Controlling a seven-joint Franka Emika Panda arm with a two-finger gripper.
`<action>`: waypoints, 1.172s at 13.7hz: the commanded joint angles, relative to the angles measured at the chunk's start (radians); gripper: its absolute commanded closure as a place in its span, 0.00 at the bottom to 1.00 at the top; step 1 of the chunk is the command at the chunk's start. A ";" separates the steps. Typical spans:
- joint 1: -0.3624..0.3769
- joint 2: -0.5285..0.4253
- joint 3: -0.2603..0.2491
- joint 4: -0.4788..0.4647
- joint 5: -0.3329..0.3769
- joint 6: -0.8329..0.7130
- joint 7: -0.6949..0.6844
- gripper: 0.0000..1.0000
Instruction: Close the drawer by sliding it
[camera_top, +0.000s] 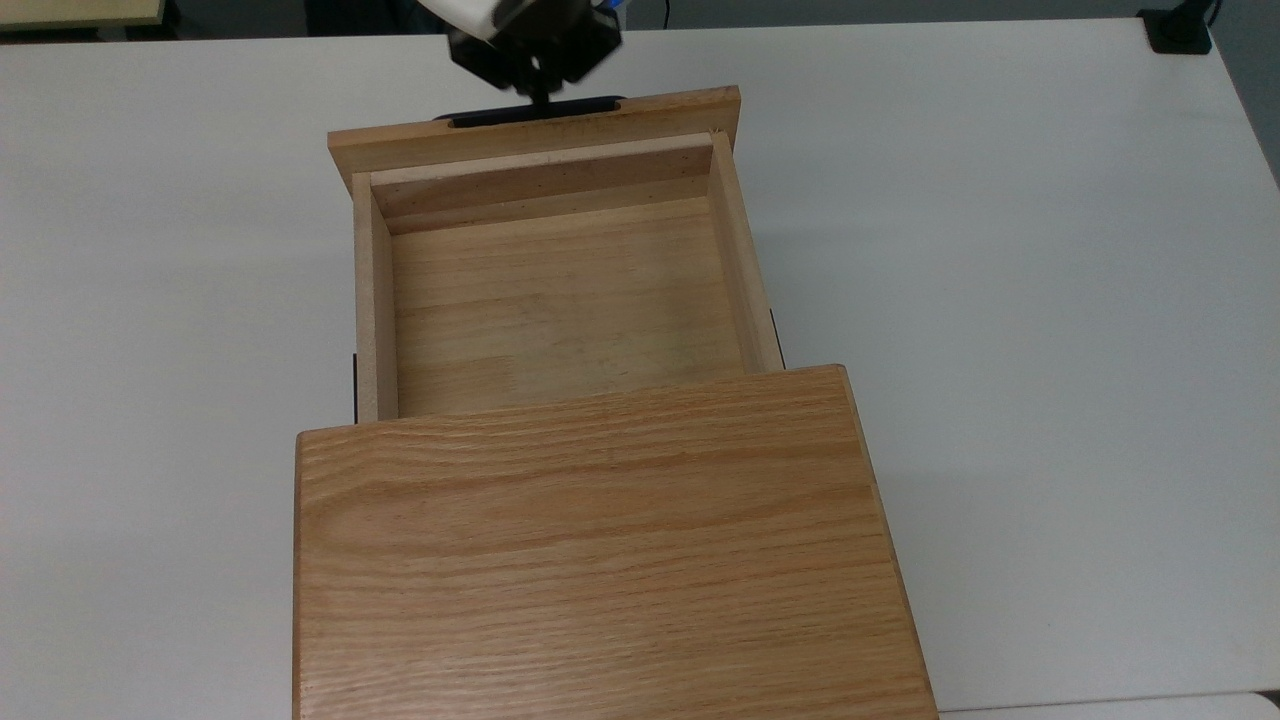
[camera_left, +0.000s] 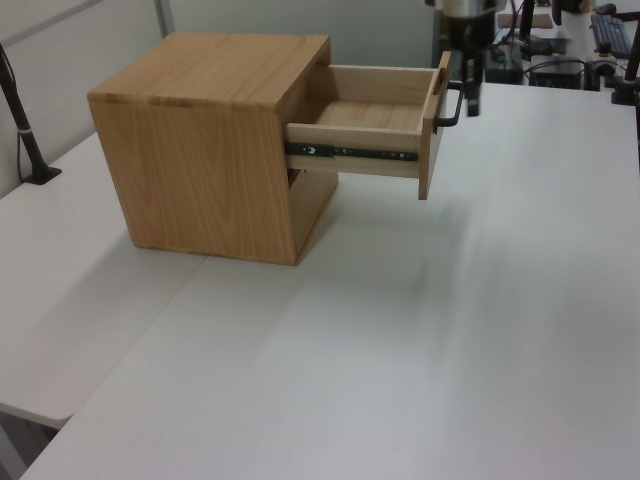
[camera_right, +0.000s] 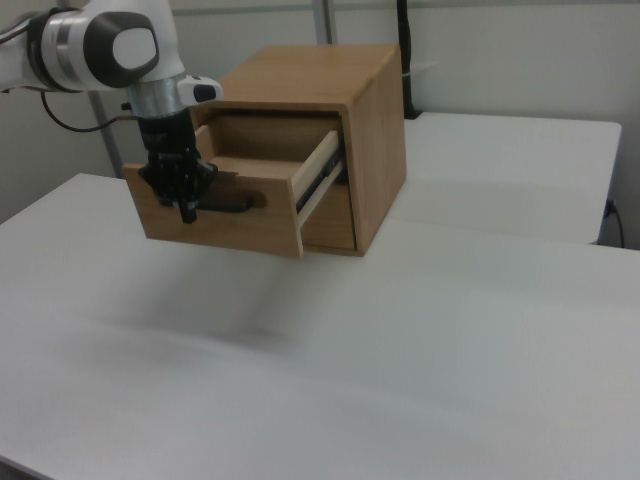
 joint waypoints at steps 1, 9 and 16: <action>0.041 0.029 -0.012 0.032 0.045 0.137 0.049 0.99; 0.047 0.167 -0.026 0.094 0.036 0.561 0.170 1.00; 0.055 0.290 -0.035 0.187 0.029 0.803 0.248 1.00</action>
